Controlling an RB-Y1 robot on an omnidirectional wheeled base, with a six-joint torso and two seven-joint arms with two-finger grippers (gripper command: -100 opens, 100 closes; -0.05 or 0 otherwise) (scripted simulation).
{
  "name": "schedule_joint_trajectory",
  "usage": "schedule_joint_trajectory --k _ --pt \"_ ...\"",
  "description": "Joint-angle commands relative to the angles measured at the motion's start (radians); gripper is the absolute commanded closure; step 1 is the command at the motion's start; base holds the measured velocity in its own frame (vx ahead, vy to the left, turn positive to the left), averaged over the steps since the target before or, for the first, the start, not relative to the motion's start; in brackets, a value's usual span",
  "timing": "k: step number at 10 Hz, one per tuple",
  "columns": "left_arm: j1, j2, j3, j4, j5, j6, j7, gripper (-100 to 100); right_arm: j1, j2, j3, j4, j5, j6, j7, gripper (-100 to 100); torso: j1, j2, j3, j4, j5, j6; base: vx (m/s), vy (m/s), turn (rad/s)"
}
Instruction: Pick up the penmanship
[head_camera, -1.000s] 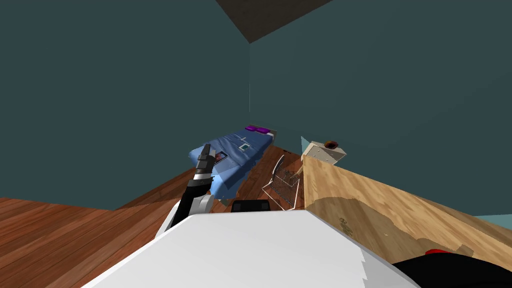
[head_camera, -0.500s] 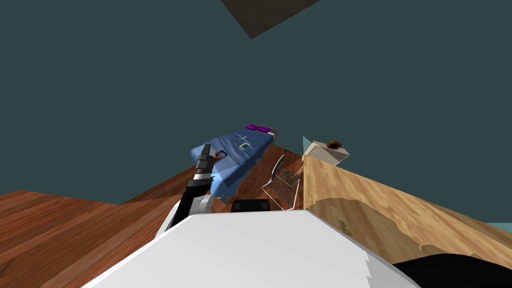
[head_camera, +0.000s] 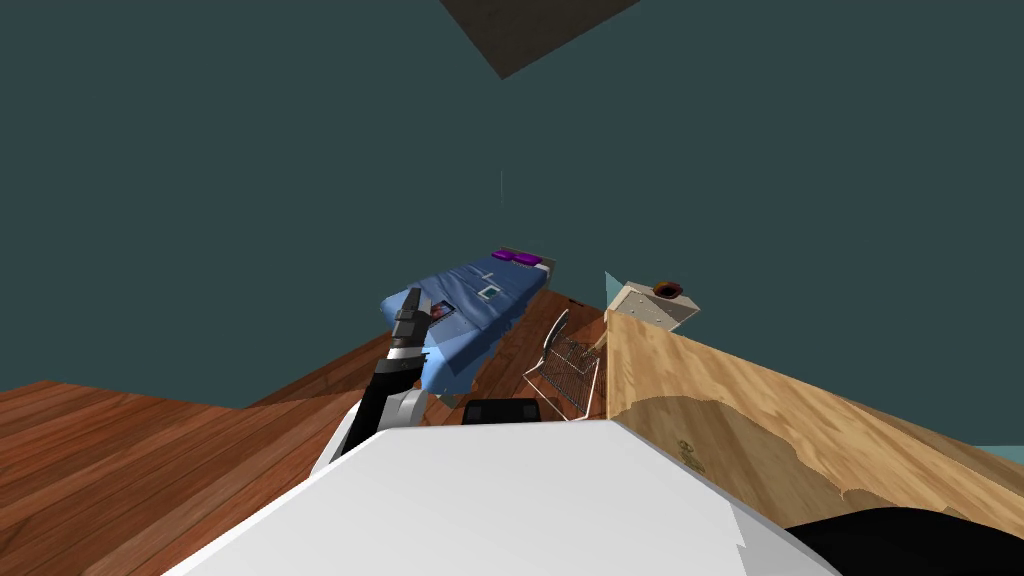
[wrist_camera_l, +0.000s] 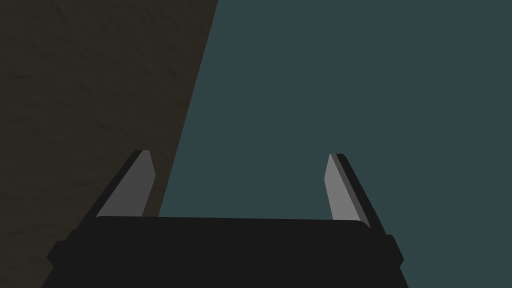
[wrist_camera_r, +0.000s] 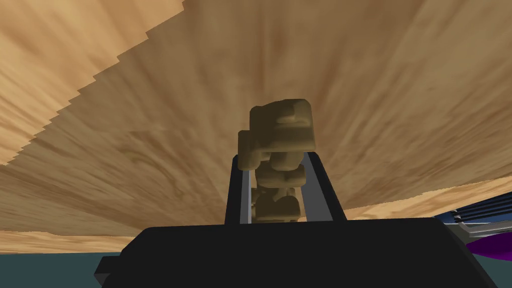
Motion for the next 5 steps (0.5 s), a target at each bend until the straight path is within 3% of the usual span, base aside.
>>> schedule_joint_trajectory --k 1,2,3,4,5 --pt "0.000 0.000 0.000 0.000 0.000 0.000 0.000 0 0.000 0.000 0.000 0.000 0.000 0.000 0.000 0 0.000 0.000 0.000 0.000 0.000 0.000 0.000 0.000 0.000" --pt "0.000 0.000 0.000 0.000 0.000 0.000 0.000 0 0.027 -0.033 0.003 -0.029 -0.007 -0.005 -0.015 100 0.000 0.000 0.000 0.000 0.000 0.000 0.023 0.044 -0.083" --pt "0.000 0.000 0.000 0.000 0.000 0.000 0.000 0 0.044 -0.052 0.004 -0.043 -0.012 -0.011 -0.023 100 0.003 -0.001 0.000 0.000 0.001 0.001 0.045 0.081 -0.086" --pt "0.000 0.000 0.000 0.000 0.000 0.000 0.000 0 0.039 -0.043 0.002 -0.044 -0.010 -0.002 -0.018 100 0.006 -0.002 -0.001 -0.001 0.001 0.001 0.019 0.038 -0.023" --pt "0.000 0.000 0.000 0.000 0.000 0.000 0.000 0 0.042 -0.045 0.002 -0.047 -0.010 -0.002 -0.020 0 0.004 -0.001 -0.001 0.000 0.001 0.000 0.002 0.008 0.001"
